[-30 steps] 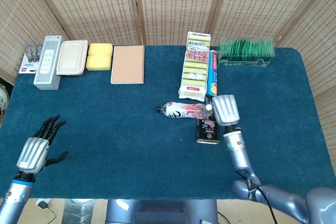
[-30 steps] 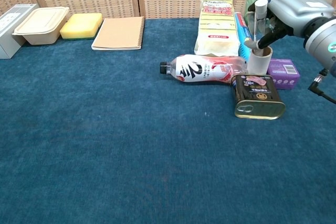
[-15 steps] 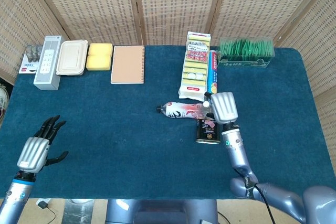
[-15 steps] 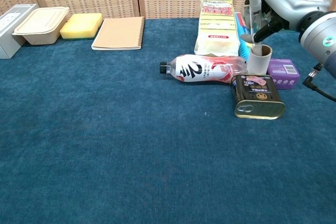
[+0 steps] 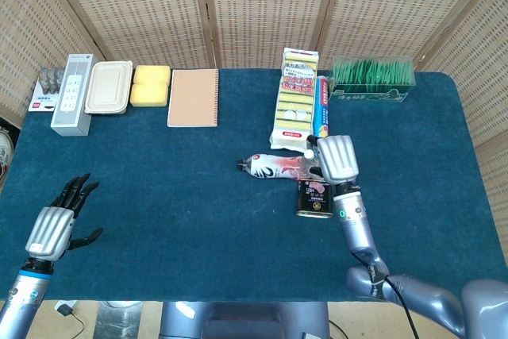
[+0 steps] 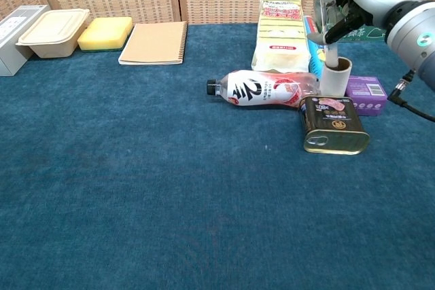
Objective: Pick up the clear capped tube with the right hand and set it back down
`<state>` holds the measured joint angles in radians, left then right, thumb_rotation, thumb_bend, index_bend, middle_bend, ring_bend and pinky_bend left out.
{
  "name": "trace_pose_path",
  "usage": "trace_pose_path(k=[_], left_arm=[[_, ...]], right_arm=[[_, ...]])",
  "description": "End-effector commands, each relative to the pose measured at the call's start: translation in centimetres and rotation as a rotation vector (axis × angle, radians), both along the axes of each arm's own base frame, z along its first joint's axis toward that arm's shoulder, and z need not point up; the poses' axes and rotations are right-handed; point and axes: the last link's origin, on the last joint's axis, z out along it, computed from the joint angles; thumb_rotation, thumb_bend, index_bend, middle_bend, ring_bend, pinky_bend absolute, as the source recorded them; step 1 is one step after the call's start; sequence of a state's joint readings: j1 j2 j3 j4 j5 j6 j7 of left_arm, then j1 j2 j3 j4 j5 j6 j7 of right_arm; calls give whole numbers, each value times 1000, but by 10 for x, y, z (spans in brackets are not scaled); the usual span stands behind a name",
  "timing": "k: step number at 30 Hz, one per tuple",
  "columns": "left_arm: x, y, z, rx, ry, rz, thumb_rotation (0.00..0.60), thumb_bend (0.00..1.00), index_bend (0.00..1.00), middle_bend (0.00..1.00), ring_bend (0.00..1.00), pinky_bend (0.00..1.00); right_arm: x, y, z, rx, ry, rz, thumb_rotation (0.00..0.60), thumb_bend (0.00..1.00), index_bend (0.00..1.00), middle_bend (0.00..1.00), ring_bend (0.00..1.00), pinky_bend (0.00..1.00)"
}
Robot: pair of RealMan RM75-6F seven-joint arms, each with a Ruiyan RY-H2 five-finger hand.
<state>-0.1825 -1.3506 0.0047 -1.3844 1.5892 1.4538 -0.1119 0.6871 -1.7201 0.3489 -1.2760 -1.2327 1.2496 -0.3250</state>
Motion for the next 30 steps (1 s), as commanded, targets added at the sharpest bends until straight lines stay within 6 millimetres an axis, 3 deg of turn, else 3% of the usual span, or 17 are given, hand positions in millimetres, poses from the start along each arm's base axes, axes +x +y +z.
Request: trace_pose_path(k=[1, 16, 30], left_arm=[[0, 0, 0, 0, 1, 1, 600, 197, 96, 36, 30, 309], [-9, 11, -13, -18, -7, 38, 600, 198, 96, 36, 30, 309], [-9, 10, -24, -43, 5, 29, 600, 197, 96, 36, 30, 309]], right_arm=[[3, 0, 4, -4, -14, -1, 600, 329, 713, 867, 949, 952], [12, -1, 14, -20, -36, -4, 600, 341, 741, 889, 973, 968], [21, 2, 25, -46, -42, 14, 600, 346, 757, 901, 984, 978]])
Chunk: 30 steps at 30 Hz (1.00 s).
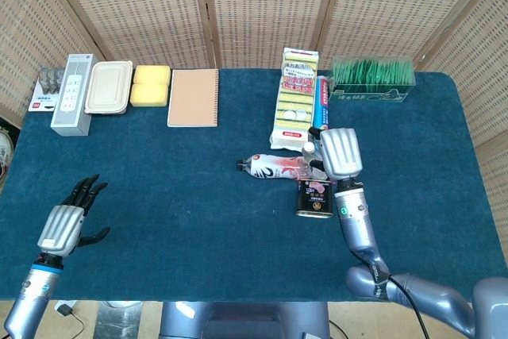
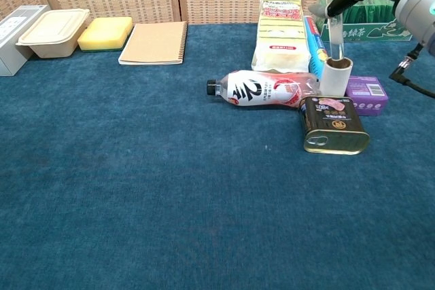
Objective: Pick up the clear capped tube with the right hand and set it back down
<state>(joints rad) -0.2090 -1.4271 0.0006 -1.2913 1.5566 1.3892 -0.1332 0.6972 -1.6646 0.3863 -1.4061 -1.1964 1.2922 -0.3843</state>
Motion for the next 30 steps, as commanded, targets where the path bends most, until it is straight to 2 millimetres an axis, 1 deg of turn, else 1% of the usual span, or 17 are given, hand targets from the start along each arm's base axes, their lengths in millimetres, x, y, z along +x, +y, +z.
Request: trace_pose_path(k=[1, 19, 30], left_arm=[[0, -1, -1, -3, 2, -3, 600, 197, 96, 36, 30, 310], [1, -2, 3, 10, -3, -7, 600, 198, 96, 36, 30, 310], [3, -2, 7, 22, -17, -12, 600, 197, 95, 37, 30, 310]], right_arm=[[1, 1, 2, -4, 6, 3, 600, 346, 758, 901, 984, 978], [6, 9, 12, 11, 22, -11, 600, 361, 770, 914, 1000, 991], [15, 13, 19, 4, 22, 1, 600, 361, 773, 917, 1000, 994]])
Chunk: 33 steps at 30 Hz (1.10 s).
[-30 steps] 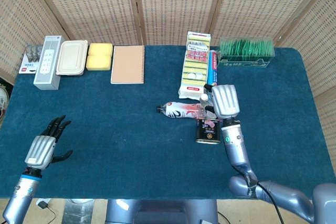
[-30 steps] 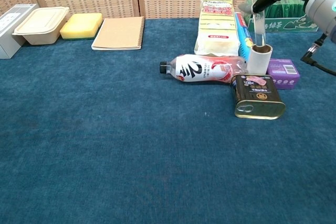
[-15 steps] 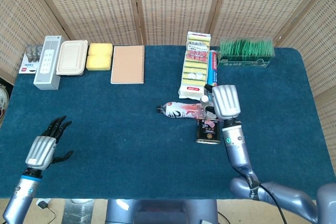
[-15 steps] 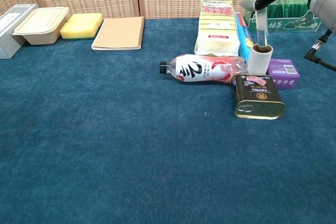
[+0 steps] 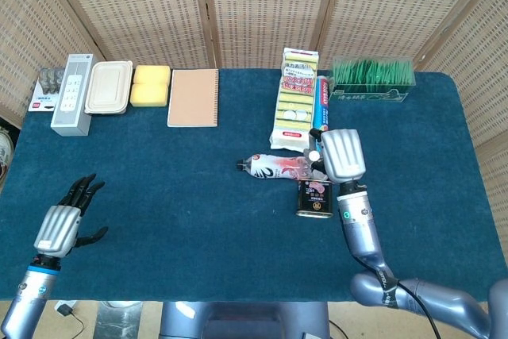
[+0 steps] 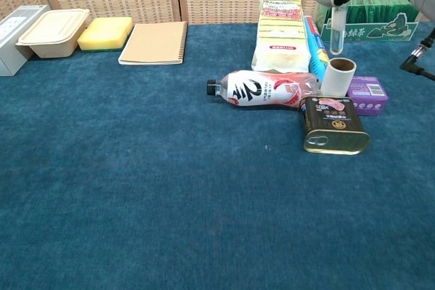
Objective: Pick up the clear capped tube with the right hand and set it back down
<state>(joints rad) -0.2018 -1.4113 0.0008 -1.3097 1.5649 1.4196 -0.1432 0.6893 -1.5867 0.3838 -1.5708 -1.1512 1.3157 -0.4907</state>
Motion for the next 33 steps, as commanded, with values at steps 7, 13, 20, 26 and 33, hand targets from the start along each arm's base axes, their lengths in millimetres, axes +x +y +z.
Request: trace_pose_path(k=[7, 13, 20, 26, 33], left_arm=[[1, -1, 2, 4, -4, -4, 600, 198, 96, 37, 30, 310], [1, -1, 3, 7, -9, -7, 600, 198, 96, 37, 30, 310], [2, -2, 5, 12, -15, -11, 599, 197, 96, 37, 30, 310], [3, -3, 7, 16, -19, -17, 600, 197, 96, 37, 30, 310], [4, -4, 7, 17, -19, -18, 599, 197, 96, 37, 30, 311]], right_arm=[[9, 2, 6, -9, -5, 16, 600, 366, 779, 929, 1000, 1000], [11, 3, 10, 5, -32, 7, 600, 387, 786, 941, 1000, 1000], [15, 3, 35, 39, -62, -23, 600, 401, 787, 962, 1000, 1000], [18, 2, 57, 39, -78, -50, 600, 405, 787, 967, 1000, 1000], [21, 28, 70, 174, -157, -91, 600, 413, 787, 979, 1000, 1000]])
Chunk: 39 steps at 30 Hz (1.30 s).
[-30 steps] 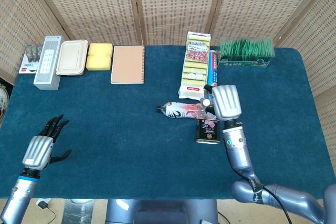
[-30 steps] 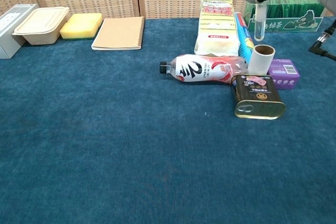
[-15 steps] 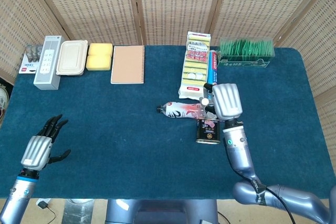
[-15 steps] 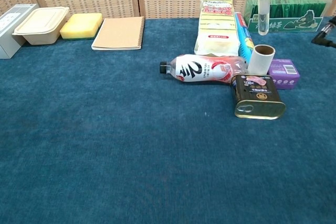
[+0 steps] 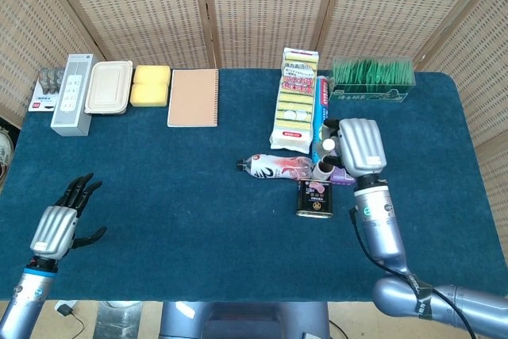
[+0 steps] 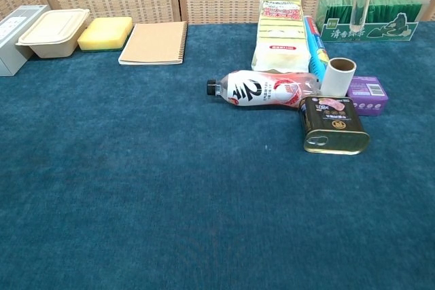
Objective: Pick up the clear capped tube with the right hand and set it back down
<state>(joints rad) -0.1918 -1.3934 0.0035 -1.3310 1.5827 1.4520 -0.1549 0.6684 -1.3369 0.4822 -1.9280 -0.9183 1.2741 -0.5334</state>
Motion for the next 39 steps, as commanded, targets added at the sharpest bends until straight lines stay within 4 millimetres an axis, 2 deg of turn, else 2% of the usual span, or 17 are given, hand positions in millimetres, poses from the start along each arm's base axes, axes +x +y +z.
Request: trace_pose_path(k=[1, 5, 8, 9, 12, 18, 20, 24, 26, 27, 29, 30, 33, 35, 36, 39], left_arm=[[0, -1, -1, -2, 1, -1, 600, 197, 96, 36, 30, 311], [1, -1, -2, -3, 3, -4, 600, 197, 96, 37, 30, 310], [1, -2, -2, -4, 4, -7, 600, 196, 96, 37, 30, 310], [2, -2, -1, 1, 2, -7, 600, 197, 96, 37, 30, 310], [0, -1, 0, 1, 1, -1, 600, 196, 96, 37, 30, 311], [1, -2, -3, -10, 6, -5, 600, 197, 96, 36, 30, 312], [2, -3, -2, -6, 6, -11, 600, 198, 96, 36, 30, 312], [1, -1, -1, -1, 4, 0, 600, 197, 96, 37, 30, 312], [-1, 1, -1, -3, 5, 9, 600, 197, 96, 37, 30, 313], [-2, 1, -2, -6, 6, 13, 599, 197, 96, 37, 30, 313], [3, -3, -3, -13, 7, -12, 599, 197, 96, 37, 30, 313], [3, -4, -2, -8, 6, -18, 599, 198, 96, 36, 30, 314], [2, -3, 1, 3, -1, -8, 600, 197, 96, 37, 30, 313], [-1, 1, 0, -1, 1, 9, 600, 197, 96, 37, 30, 313], [-2, 1, -1, -5, 3, 15, 600, 197, 96, 36, 30, 314], [0, -1, -2, -14, 5, 5, 600, 197, 96, 37, 30, 314]], right_arm=[[1, 26, 9, 129, -27, -20, 600, 413, 787, 980, 1000, 1000], [-3, 21, 22, 135, -22, -57, 600, 415, 787, 989, 1000, 1000], [-8, 16, 23, 135, -20, -95, 600, 418, 787, 997, 1000, 1000], [-10, 29, 13, 209, 3, -90, 600, 418, 787, 999, 1000, 1000], [-11, 43, 15, 260, 15, -71, 600, 419, 787, 1000, 1000, 1000], [-10, 19, 32, 140, -70, -103, 600, 421, 787, 1000, 1000, 1000], [-7, 26, 28, 160, -66, -92, 600, 422, 787, 1000, 1000, 1000], [-5, 56, 16, 269, 3, -37, 600, 422, 787, 1000, 1000, 1000], [-1, 62, 17, 287, 5, -11, 600, 423, 787, 1000, 1000, 1000], [2, 60, 21, 269, -14, -4, 600, 423, 787, 1000, 1000, 1000], [6, 34, 45, 100, -158, -26, 600, 426, 787, 1000, 1000, 1000], [4, 35, 39, 115, -141, -29, 600, 427, 787, 1000, 1000, 1000], [-5, 65, 12, 266, -6, -12, 600, 428, 787, 1000, 1000, 1000], [-6, 76, 8, 323, 22, 3, 600, 428, 787, 1000, 1000, 1000], [-4, 74, 12, 303, 9, 11, 600, 429, 787, 1000, 1000, 1000], [-2, 42, 36, 117, -68, 0, 600, 429, 787, 1000, 1000, 1000]])
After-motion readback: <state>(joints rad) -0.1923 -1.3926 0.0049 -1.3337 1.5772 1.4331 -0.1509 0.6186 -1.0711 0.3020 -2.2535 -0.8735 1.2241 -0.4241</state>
